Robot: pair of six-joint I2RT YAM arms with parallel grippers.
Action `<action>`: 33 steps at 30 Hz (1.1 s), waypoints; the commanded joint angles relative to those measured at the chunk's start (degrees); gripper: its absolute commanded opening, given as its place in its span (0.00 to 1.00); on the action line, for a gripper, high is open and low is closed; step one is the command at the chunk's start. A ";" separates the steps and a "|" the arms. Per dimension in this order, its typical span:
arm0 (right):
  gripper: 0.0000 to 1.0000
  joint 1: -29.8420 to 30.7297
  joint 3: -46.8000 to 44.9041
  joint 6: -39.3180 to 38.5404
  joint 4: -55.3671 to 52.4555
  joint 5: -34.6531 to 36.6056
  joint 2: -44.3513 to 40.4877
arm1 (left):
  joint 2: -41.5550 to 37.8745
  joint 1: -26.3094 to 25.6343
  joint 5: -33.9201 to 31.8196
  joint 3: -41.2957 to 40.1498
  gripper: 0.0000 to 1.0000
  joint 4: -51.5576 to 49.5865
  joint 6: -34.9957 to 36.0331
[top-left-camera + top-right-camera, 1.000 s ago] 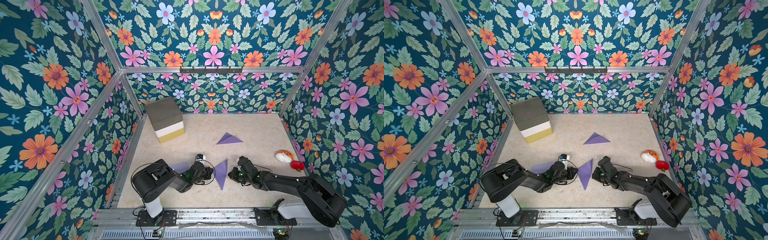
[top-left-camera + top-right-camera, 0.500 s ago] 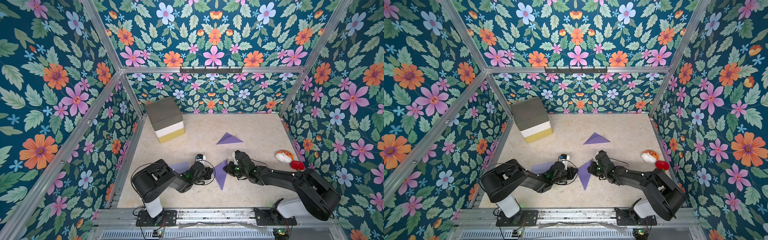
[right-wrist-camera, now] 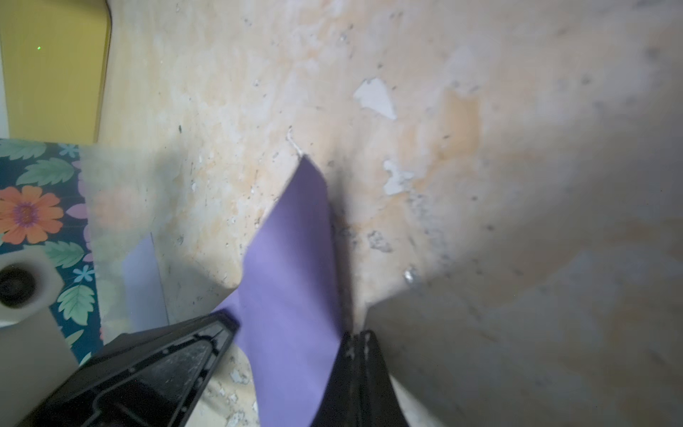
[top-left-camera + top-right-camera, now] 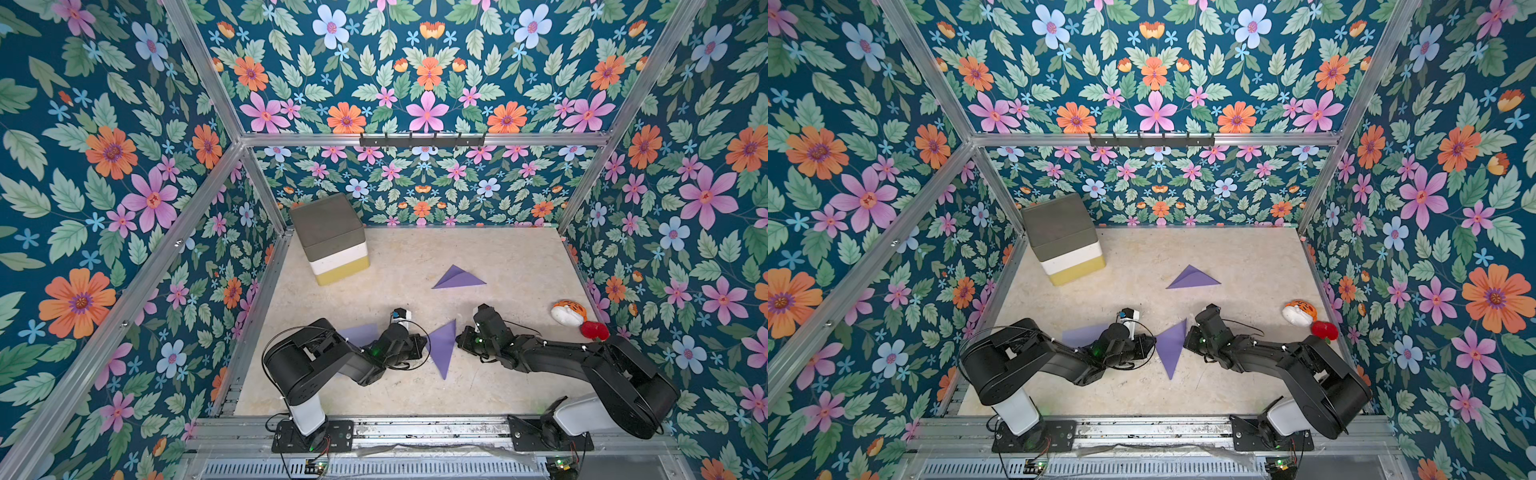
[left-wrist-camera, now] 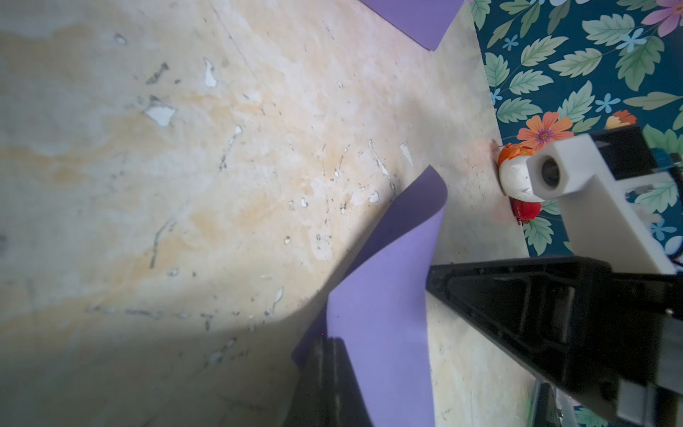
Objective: Fold the square paper diagonally
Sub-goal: Fold the paper at the center of the board.
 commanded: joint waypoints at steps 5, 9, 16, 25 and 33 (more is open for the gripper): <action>0.07 -0.21 1.30 -3.23 -4.41 -2.77 -5.46 | 1.50 -0.17 -2.41 -0.92 0.00 -21.34 0.50; 0.08 -0.24 2.28 -2.32 2.10 -6.72 -4.95 | 1.51 -0.13 -2.41 -0.83 0.00 -21.28 0.49; 0.07 -0.51 6.48 -3.23 2.19 -5.03 2.88 | 1.51 -0.21 -2.41 -0.68 0.00 -21.48 0.55; 0.05 -1.50 7.42 -5.79 -1.07 0.39 8.91 | 1.86 -0.21 -2.50 -0.86 0.00 -21.23 0.31; 0.05 -2.28 6.78 -7.30 -10.09 8.99 5.93 | 2.21 -0.20 -2.41 -1.00 0.00 -21.14 0.31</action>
